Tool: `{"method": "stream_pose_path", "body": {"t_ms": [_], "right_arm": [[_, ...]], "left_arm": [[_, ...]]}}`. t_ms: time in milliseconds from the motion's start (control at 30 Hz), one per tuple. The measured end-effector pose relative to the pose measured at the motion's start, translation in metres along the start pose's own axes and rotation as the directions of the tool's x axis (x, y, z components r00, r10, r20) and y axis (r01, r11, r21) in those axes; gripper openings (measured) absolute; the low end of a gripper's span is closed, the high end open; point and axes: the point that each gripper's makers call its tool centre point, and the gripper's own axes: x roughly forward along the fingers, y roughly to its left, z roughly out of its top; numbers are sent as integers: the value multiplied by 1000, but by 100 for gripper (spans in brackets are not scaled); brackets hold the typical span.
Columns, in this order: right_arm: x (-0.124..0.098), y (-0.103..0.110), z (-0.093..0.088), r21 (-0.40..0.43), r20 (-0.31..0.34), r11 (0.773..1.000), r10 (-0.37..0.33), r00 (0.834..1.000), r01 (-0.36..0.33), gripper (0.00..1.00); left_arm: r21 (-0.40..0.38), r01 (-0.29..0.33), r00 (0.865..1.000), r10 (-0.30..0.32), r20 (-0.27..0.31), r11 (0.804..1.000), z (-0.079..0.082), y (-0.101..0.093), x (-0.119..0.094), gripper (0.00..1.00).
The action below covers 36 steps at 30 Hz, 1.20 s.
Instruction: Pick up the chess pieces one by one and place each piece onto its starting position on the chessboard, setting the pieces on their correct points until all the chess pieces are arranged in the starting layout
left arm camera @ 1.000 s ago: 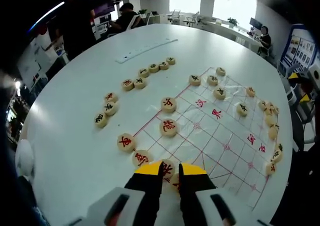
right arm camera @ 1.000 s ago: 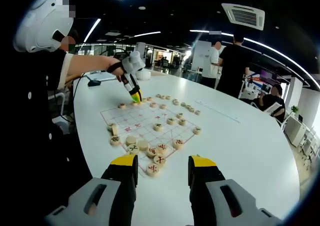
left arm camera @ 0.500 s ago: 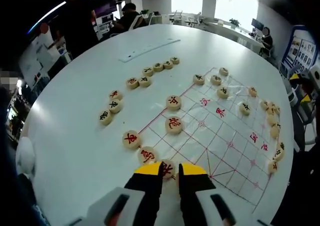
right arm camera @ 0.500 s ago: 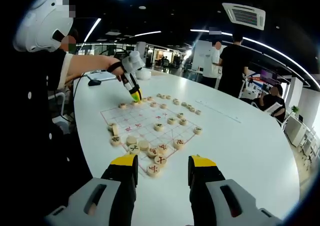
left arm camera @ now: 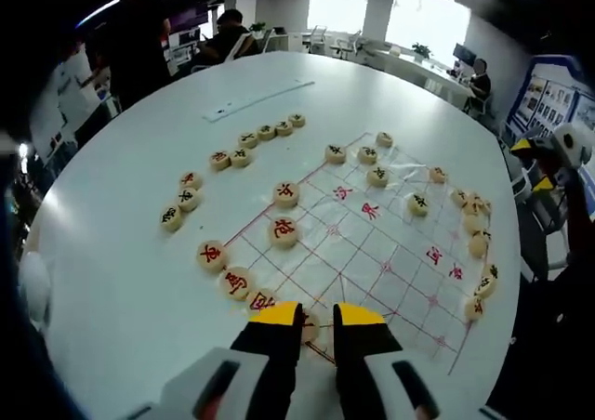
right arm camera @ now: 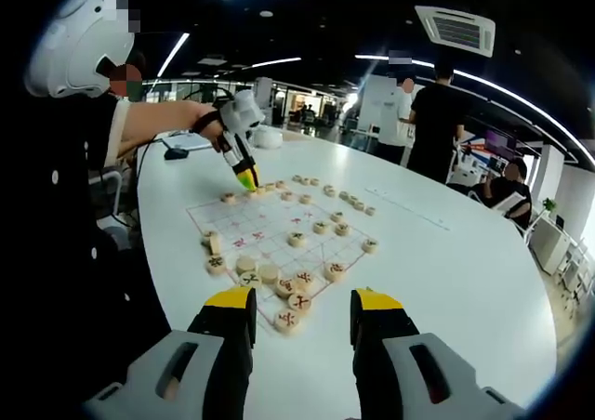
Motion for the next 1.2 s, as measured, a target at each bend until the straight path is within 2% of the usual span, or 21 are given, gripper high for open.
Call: {"method": "stream_pose_path", "body": {"t_ms": [200,967,1033,1200], "right_arm": [[0,3,2,-10,-1,1000,7,1000,-7,41],[-1,7,3,-9,-8,1000,7,1000,-8,41],[-1,7,4,-8,-6,1000,6,1000,-6,41],[0,6,3,-4,-3,1000,7,1000,-7,41]], "left_arm": [[0,0,1000,0,-23,1000,-11,1,4,16],[-2,-24,1000,24,-13,1000,-12,15,0,17],[14,-20,1000,20,8,1000,-9,14,-4,21],[25,-39,998,37,50,999,-13,9,-25,22]]}}
